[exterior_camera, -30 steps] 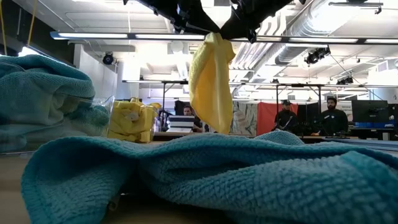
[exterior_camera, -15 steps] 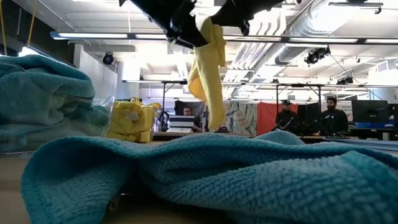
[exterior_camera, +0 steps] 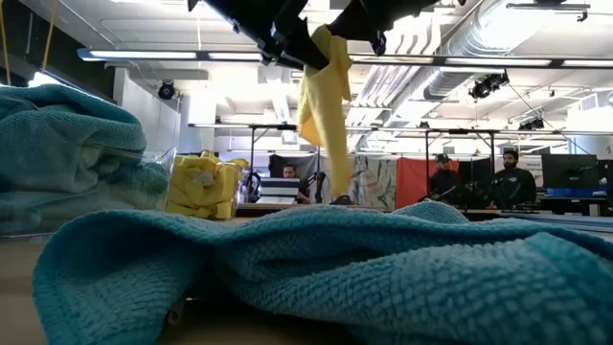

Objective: Sort microfiber towel by color & place in baskets
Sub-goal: Put the yellow microfiber cloth into the top transparent bin

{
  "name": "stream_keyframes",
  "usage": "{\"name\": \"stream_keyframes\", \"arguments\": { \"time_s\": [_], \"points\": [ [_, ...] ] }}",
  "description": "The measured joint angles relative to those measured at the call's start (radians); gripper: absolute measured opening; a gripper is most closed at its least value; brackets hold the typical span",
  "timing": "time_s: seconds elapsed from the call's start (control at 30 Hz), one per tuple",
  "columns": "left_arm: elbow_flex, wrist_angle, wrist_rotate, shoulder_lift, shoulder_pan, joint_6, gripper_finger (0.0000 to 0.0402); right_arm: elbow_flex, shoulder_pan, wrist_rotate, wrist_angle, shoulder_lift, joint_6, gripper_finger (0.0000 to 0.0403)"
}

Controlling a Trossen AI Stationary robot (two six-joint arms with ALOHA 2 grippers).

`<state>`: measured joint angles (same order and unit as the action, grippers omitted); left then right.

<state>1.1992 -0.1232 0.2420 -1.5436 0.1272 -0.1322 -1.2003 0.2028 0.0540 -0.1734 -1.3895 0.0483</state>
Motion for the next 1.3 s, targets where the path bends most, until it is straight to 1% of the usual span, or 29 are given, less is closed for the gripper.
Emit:
{"name": "stream_keyframes", "arguments": {
  "time_s": [0.07, 0.17, 0.23, 0.3, 0.37, 0.5, 0.67, 0.77, 0.9, 1.03, 1.1, 1.2, 1.3],
  "points": [
    [0.000, -0.022, 0.000, 0.000, 0.000, 0.010, 0.0092, 0.000, 0.000, 0.000, -0.014, -0.001, 0.015, 0.0000],
    [0.000, -0.055, -0.017, 0.006, 0.000, 0.024, 0.0027, 0.000, 0.000, 0.000, -0.039, -0.002, 0.040, 0.0000],
    [0.000, -0.061, -0.022, 0.012, 0.000, 0.026, 0.0009, 0.000, 0.000, 0.000, -0.065, -0.002, 0.041, 0.0001],
    [0.000, -0.080, -0.007, 0.022, 0.001, 0.027, 0.0010, 0.000, 0.000, 0.000, -0.091, -0.002, 0.042, 0.0008],
    [0.000, -0.089, 0.015, 0.038, 0.002, 0.031, 0.0005, 0.000, 0.000, 0.000, -0.124, -0.002, 0.042, 0.0026],
    [0.002, -0.153, 0.062, 0.099, 0.017, 0.066, 0.0002, 0.000, 0.000, 0.001, -0.174, -0.003, 0.084, 0.0089],
    [0.002, -0.267, 0.180, 0.215, 0.046, 0.070, 0.0001, 0.001, 0.000, -0.008, -0.209, -0.003, 0.083, 0.0163],
    [0.003, -0.352, 0.267, 0.284, 0.082, 0.054, 0.0001, 0.001, 0.000, -0.008, -0.230, -0.004, 0.084, 0.0191],
    [0.003, -0.507, 0.341, 0.365, 0.163, 0.051, 0.0001, 0.001, 0.000, -0.008, -0.257, -0.004, 0.084, 0.0205],
    [0.003, -0.623, 0.362, 0.426, 0.278, 0.050, 0.0000, 0.002, 0.000, -0.008, -0.264, -0.004, 0.083, 0.0206],
    [0.003, -0.634, 0.366, 0.451, 0.337, 0.028, 0.0000, 0.002, 0.000, -0.009, -0.264, -0.004, 0.083, 0.0206],
    [0.003, -0.595, 0.352, 0.478, 0.417, -0.070, 0.0000, 0.002, 0.000, -0.025, -0.264, -0.004, 0.083, 0.0206],
    [0.003, -0.547, 0.275, 0.488, 0.489, -0.114, 0.0000, 0.003, 0.000, -0.061, -0.264, -0.004, 0.082, 0.0206]
  ]
}}
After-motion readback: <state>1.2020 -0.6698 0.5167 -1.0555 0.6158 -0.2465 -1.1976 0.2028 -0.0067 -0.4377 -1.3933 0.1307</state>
